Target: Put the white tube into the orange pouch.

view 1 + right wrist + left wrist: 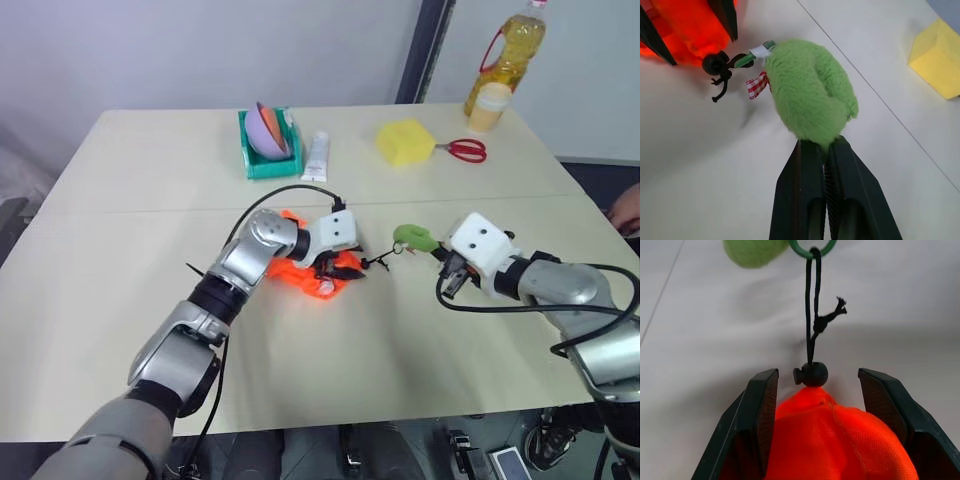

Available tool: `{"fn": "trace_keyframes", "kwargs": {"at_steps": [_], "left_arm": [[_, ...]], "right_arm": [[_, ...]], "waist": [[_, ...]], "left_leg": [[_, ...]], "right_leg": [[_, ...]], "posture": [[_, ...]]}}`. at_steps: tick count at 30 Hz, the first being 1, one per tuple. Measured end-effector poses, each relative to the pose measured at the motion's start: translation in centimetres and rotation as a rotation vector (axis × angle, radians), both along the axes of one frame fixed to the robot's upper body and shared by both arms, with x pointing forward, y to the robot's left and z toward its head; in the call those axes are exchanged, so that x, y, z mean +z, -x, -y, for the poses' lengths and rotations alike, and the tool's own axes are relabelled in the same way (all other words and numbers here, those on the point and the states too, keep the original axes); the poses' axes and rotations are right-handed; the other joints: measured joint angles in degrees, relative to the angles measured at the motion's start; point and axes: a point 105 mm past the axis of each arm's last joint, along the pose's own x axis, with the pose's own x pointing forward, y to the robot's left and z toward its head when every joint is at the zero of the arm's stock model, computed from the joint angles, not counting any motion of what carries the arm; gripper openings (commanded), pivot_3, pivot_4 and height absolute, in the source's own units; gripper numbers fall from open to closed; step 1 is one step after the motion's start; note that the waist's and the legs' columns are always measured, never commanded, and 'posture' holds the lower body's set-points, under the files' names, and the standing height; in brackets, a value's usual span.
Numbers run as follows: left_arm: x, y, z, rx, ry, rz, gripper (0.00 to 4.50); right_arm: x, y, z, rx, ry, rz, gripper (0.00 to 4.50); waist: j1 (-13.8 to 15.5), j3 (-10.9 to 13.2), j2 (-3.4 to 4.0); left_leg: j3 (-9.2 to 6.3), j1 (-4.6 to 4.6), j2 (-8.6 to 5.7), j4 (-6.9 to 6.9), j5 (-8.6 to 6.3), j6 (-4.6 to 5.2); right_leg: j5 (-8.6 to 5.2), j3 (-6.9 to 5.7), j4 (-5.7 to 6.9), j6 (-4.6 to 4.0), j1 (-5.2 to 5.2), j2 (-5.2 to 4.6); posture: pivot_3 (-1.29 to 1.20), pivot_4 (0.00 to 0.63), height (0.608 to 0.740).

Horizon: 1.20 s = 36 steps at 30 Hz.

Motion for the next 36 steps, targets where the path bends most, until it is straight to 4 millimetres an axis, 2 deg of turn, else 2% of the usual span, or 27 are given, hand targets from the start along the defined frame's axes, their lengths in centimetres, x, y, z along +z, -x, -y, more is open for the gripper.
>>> {"fn": "trace_keyframes", "kwargs": {"at_steps": [6, 7, 8, 11, 12, 22, 25, 28, 36], "left_arm": [[-0.3, 0.2, 0.0, -0.005, -0.008, -0.025, 2.71], [-0.3, 0.2, 0.0, -0.005, -0.009, -0.029, 2.19], [-0.4, 0.2, 0.0, -0.004, -0.009, -0.031, 1.91], [-0.5, 0.2, -0.1, -0.001, -0.02, -0.026, 0.36], [-0.6, 0.2, -0.1, 0.0, -0.025, -0.025, 0.06], [-1.1, 0.2, 0.0, 0.014, -0.025, -0.045, 0.06], [-1.1, 0.3, 0.0, 0.014, -0.019, -0.06, 0.92], [-1.0, 0.2, 0.0, 0.022, -0.011, -0.065, 2.41], [-0.7, 0.4, 0.4, 0.011, 0.009, -0.068, 2.41]], "right_arm": [[0.0, 0.0, 0.0, -0.003, 0.0, -0.003, 0.0], [0.0, 0.1, 0.0, -0.002, 0.0, -0.002, 0.0], [0.0, 0.1, -0.1, -0.002, 0.0, -0.001, 0.0], [0.0, 0.1, -0.1, -0.002, 0.0, -0.002, 0.0], [0.0, 0.1, -0.1, -0.002, 0.0, -0.002, 0.0], [0.0, 0.1, 0.0, -0.004, 0.0, -0.002, 0.0], [0.0, 0.1, 0.0, -0.005, 0.0, -0.001, 0.0], [0.1, 0.0, 0.0, -0.008, 0.0, 0.002, 0.0], [0.0, 0.0, 0.0, -0.009, 0.0, 0.003, 0.0]], "waist": [[0.0, 0.0, 0.0], [0.0, 0.0, 0.0], [0.0, 0.0, 0.0], [0.0, 0.0, 0.0], [0.0, 0.0, 0.0], [0.0, 0.0, 0.0], [0.01, 0.0, 0.0], [0.01, 0.0, 0.0], [0.01, 0.0, 0.0]], "left_leg": [[0.0, 0.0, 0.0, 0.0, 0.0, 0.0], [0.0, 0.0, 0.0, 0.0, 0.0, 0.0], [0.0, 0.0, 0.0, 0.0, 0.0, 0.0], [0.0, 0.0, 0.0, 0.0, 0.0, 0.0], [0.0, 0.0, 0.0, 0.0, 0.0, 0.0], [0.0, 0.0, 0.0, 0.01, 0.0, 0.0], [0.0, 0.0, 0.0, 0.01, 0.0, 0.0], [0.0, 0.0, 0.0, 0.01, 0.0, 0.0], [0.0, 0.0, 0.0, 0.01, 0.0, 0.0]], "right_leg": [[0.0, 0.0, 0.0, 0.0, 0.0, 0.0], [0.0, 0.0, 0.0, 0.0, 0.0, 0.0], [0.0, 0.0, 0.0, 0.0, 0.0, 0.0], [0.0, 0.0, 0.0, 0.0, 0.0, 0.0], [0.0, 0.0, 0.0, 0.0, 0.0, 0.0], [0.0, 0.0, 0.01, 0.01, 0.0, 0.0], [0.01, 0.0, 0.01, 0.01, 0.0, 0.0], [0.01, 0.0, 0.01, 0.01, 0.0, 0.0], [0.01, 0.01, 0.01, 0.01, 0.0, 0.0]], "posture": [[0.0, 0.15, 0.726], [0.0, 0.15, 0.726], [0.0, 0.15, 0.726], [0.0, 0.15, 0.726], [0.0, 0.15, 0.726], [0.0, 0.15, 0.726], [0.0, 0.15, 0.726], [0.0, 0.15, 0.726], [0.0, 0.15, 0.726]]}}
